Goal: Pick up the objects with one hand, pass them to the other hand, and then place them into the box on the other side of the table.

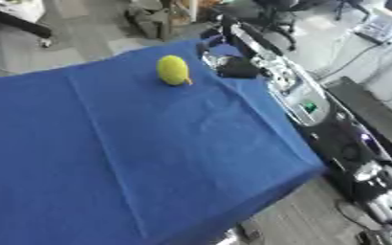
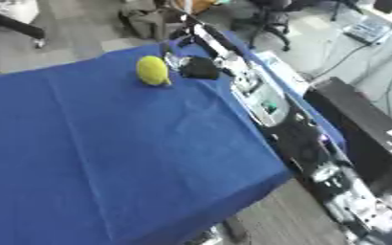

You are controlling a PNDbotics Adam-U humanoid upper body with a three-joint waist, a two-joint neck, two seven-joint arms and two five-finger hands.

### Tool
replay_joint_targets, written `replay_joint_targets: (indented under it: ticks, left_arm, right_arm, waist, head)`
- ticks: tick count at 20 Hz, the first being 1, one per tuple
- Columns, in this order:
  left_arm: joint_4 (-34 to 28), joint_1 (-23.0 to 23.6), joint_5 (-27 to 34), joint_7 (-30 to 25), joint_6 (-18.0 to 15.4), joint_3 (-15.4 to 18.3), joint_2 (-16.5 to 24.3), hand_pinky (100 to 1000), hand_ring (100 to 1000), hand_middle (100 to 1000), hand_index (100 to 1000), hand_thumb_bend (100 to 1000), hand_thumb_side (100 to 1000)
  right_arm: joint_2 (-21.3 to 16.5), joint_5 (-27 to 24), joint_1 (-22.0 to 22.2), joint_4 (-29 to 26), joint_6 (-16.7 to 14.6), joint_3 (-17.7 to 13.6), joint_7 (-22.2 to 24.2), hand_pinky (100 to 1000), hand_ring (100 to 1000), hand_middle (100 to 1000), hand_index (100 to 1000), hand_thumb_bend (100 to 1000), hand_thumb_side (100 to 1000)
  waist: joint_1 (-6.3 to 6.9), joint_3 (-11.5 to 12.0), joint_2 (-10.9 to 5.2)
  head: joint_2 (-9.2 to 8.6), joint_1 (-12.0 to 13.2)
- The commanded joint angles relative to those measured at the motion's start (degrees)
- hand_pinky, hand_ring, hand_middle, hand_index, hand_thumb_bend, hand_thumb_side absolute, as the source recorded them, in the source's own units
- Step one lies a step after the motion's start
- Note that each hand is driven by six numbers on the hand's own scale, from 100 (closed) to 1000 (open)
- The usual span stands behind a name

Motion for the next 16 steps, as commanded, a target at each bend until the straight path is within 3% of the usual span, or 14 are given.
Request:
replay_joint_targets:
  ticks: [1, 7, 11, 16]
  left_arm:
    - [-1.91, 0.17, 2.52, -4.16, -3.18, -1.72, -4.94, 773, 679, 617, 852, 310, 572]
    - [-1.94, 0.61, 5.24, -10.22, -6.53, -6.11, -13.34, 772, 665, 602, 848, 297, 604]
    - [-1.94, 0.48, 6.01, -13.46, -6.86, -8.88, -15.13, 771, 656, 590, 844, 278, 641]
    - [-1.94, -0.07, 6.38, -15.38, -7.22, -10.06, -15.45, 770, 644, 578, 840, 265, 658]
  right_arm:
    - [-4.97, 3.58, -2.36, 9.63, -1.17, -1.54, -2.55, 770, 827, 940, 1000, 100, 283]
    - [-6.22, 9.15, -5.29, 27.03, -3.94, -2.66, -5.78, 785, 840, 949, 1000, 100, 217]
    - [-6.37, 10.56, -5.95, 32.0, -5.16, -3.44, -7.91, 787, 843, 948, 1000, 100, 215]
    - [-5.73, 10.3, -6.48, 33.98, -6.12, -3.59, -8.72, 786, 843, 945, 1000, 100, 212]
  waist:
    - [-0.2, 1.08, -0.21]
    - [-1.35, 6.43, 0.64]
    - [-2.25, 9.83, 0.98]
    - [-3.07, 12.67, 1.4]
  head:
    - [-0.11, -4.92]
    - [-0.11, -10.99]
    - [-0.11, -14.63]
    - [-0.11, -17.6]
